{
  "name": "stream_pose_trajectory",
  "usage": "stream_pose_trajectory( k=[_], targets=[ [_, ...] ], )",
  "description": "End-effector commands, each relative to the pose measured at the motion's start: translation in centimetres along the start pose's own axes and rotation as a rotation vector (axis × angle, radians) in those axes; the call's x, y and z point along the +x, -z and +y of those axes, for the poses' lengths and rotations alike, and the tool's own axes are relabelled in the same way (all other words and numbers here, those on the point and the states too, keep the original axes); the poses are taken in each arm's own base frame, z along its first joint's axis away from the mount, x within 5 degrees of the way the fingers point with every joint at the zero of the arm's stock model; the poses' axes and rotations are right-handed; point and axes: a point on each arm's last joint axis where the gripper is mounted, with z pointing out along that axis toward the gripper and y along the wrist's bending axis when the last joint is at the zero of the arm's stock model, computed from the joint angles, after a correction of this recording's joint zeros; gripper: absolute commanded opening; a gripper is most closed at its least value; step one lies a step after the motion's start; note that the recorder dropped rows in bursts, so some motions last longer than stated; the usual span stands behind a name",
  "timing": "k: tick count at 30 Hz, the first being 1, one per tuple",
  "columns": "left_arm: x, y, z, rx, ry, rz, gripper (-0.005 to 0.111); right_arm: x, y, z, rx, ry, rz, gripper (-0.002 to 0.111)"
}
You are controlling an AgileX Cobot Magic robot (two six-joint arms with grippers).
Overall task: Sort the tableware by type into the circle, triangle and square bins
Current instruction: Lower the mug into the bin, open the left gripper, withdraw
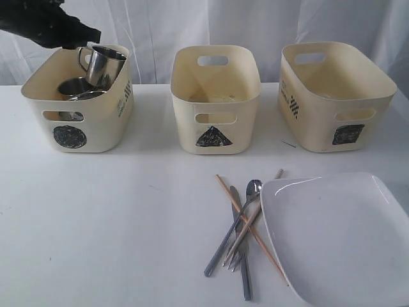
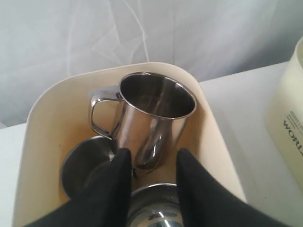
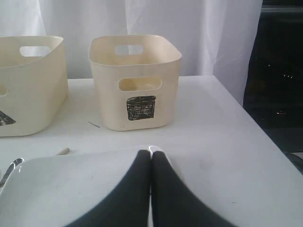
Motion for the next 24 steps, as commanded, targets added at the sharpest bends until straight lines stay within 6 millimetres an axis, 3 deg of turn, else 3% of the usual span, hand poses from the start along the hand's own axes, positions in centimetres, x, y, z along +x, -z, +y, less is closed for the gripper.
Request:
stream_pose_trajectory(
  k=[1, 7, 11, 18, 24],
  targets=[
    [-1.3, 2.8, -0.3, 0.022, 0.000, 0.012, 0.038, 0.1, 0.0, 0.0, 0.001, 0.002, -0.002, 0.000],
    [-2.0, 5.9, -0.7, 0.041, -0.007, 0.031, 0.038, 0.1, 0.0, 0.0, 0.001, 0.002, -0.002, 0.000],
    [-1.2, 7.7, -0.9, 0.039, -0.006, 0.033, 0.038, 0.1, 0.0, 0.0, 0.001, 0.002, -0.002, 0.000],
    [1.2, 11.6, -1.4, 0.015, 0.001, -0.010, 0.038, 0.1, 0.0, 0.0, 0.002, 0.002, -0.004, 0.000],
    [3.8, 16.4, -2.0, -0.001, 0.031, -0.084, 0.038, 0.1, 0.0, 0.0, 0.002, 0.002, -0.004, 0.000]
  ],
)
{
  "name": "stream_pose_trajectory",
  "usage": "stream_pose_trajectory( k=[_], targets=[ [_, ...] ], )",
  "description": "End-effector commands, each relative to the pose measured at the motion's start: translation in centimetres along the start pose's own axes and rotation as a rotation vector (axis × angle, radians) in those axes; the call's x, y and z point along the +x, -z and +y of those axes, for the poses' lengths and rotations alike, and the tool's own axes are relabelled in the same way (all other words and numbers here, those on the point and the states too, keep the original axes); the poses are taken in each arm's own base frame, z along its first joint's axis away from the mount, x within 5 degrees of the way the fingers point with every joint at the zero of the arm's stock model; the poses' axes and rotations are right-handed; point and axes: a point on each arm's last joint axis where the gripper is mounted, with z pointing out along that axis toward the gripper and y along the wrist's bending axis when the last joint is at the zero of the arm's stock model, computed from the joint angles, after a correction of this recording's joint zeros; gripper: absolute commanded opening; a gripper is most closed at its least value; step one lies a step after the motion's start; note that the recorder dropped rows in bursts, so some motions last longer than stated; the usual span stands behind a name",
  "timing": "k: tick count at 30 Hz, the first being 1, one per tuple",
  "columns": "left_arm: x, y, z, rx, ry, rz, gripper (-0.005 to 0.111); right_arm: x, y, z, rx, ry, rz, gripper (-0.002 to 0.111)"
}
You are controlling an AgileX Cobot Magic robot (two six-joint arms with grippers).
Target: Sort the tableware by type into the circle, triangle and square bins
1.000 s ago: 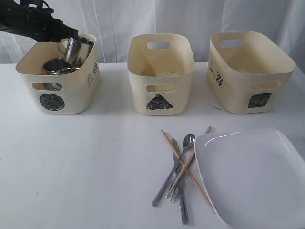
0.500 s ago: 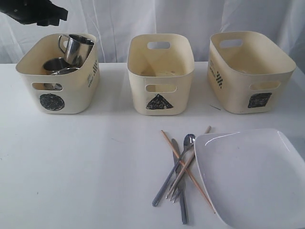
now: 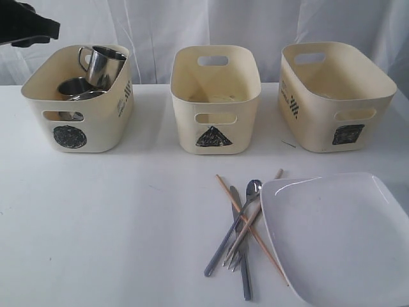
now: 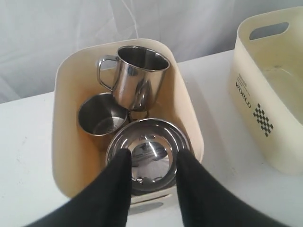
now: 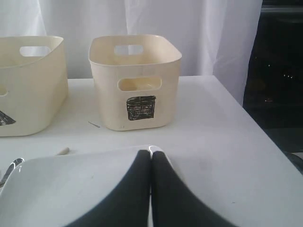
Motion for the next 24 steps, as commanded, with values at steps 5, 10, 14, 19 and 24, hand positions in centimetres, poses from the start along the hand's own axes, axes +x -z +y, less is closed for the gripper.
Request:
stream_pose_trajectory(
  k=[5, 10, 14, 19, 24],
  targets=[
    [4.5, 7.5, -1.2, -0.012, 0.047, -0.101, 0.038, 0.1, 0.0, 0.0, 0.001, 0.002, -0.002, 0.000],
    [9.8, 13.8, -2.4, -0.015, 0.037, -0.179, 0.038, 0.1, 0.0, 0.0, 0.001, 0.002, -0.002, 0.000],
    [13.3, 18.5, -3.4, -0.010, 0.019, -0.290, 0.038, 0.1, 0.0, 0.0, 0.001, 0.002, -0.002, 0.000],
    [14.7, 20.8, -4.1, 0.022, -0.009, -0.376, 0.038, 0.1, 0.0, 0.0, 0.001, 0.002, -0.002, 0.000],
    [15.4, 21.6, -4.6, 0.080, -0.031, -0.378, 0.038, 0.1, 0.0, 0.0, 0.001, 0.002, -0.002, 0.000]
  ],
)
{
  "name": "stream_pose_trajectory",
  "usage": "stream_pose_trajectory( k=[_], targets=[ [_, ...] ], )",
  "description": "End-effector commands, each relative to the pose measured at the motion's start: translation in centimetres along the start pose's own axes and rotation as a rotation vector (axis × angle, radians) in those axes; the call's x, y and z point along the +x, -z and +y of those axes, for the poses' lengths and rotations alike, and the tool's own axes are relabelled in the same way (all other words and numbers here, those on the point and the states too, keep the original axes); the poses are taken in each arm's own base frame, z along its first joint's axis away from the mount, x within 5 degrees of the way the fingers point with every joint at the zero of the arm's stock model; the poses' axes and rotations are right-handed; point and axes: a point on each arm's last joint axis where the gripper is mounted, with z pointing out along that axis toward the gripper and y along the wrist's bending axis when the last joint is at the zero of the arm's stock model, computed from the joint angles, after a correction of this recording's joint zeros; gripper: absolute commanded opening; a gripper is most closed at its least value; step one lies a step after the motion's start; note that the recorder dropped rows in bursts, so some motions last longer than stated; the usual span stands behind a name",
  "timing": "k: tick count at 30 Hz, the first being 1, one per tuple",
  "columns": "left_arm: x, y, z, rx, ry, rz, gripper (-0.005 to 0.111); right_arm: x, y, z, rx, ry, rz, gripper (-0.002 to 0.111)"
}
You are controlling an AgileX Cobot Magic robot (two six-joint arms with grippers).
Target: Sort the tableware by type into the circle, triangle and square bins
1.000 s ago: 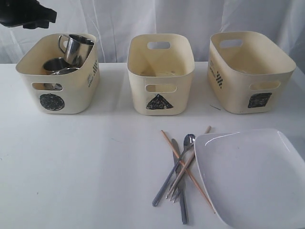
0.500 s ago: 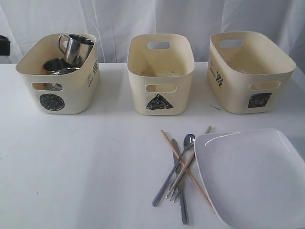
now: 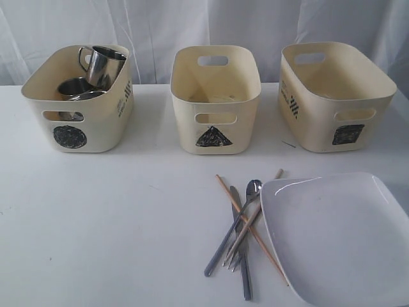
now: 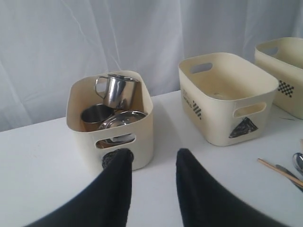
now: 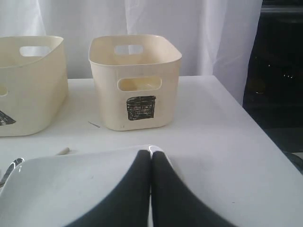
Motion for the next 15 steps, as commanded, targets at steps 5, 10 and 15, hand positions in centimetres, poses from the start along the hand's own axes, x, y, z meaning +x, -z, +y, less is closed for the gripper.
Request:
stream_pose_trajectory(
  k=[5, 10, 15],
  targets=[
    [0.15, 1.37, -0.55, 0.054, 0.015, -0.034, 0.038, 0.14, 0.01, -0.01, 0.001, 0.002, -0.002, 0.000],
    [0.17, 1.47, -0.56, 0.054, 0.014, -0.035, 0.038, 0.14, 0.01, -0.01, 0.001, 0.002, -0.002, 0.000],
    [0.22, 1.47, -0.58, 0.056, 0.018, -0.029, 0.038, 0.12, 0.01, -0.01, 0.002, 0.002, -0.004, 0.000]
  ],
)
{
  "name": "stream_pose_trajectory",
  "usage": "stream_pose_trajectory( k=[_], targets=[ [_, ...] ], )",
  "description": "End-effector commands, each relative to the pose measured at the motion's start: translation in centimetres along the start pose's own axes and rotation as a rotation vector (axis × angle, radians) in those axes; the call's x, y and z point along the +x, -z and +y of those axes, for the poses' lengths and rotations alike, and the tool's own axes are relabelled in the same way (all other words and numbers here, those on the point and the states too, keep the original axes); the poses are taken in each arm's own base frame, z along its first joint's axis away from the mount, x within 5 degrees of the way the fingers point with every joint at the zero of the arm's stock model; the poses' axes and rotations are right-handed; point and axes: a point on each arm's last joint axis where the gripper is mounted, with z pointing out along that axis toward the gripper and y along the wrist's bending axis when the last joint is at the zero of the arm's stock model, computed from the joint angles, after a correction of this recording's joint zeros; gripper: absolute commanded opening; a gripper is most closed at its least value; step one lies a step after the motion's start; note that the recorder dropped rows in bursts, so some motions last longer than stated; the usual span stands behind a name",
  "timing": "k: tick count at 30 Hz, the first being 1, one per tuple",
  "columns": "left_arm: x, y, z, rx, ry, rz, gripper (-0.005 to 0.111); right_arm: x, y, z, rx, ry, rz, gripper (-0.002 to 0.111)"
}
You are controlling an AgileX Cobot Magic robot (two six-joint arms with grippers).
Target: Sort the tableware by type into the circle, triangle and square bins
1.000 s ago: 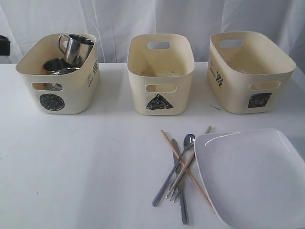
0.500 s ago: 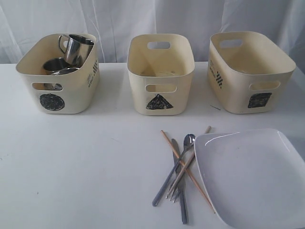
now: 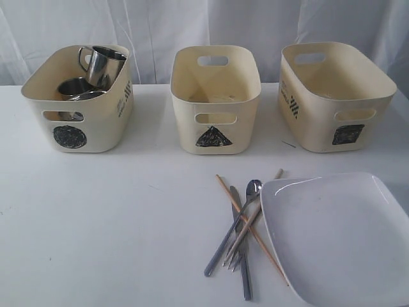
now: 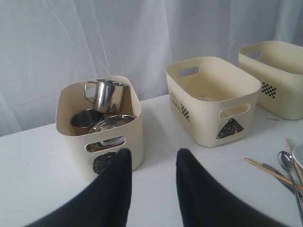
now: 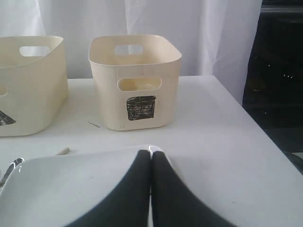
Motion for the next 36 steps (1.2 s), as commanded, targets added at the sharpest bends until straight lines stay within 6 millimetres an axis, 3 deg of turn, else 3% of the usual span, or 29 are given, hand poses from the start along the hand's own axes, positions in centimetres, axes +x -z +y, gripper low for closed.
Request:
stream_pose_trajectory(
  k=[1, 21, 28, 36],
  targets=[
    [0.1, 0.1, -0.2, 0.019, 0.022, 0.007, 0.038, 0.1, 0.0, 0.0, 0.002, 0.002, -0.004, 0.000],
    [0.3, 0.3, -0.2, 0.019, 0.015, 0.003, 0.038, 0.1, 0.0, 0.0, 0.001, 0.002, -0.002, 0.000],
    [2.1, 0.7, -0.5, 0.029, 0.034, 0.002, 0.038, 0.1, 0.0, 0.0, 0.002, 0.002, -0.004, 0.000],
    [5.7, 0.9, -0.7, 0.025, 0.047, -0.001, 0.038, 0.1, 0.0, 0.0, 0.002, 0.002, -0.004, 0.000]
  ],
)
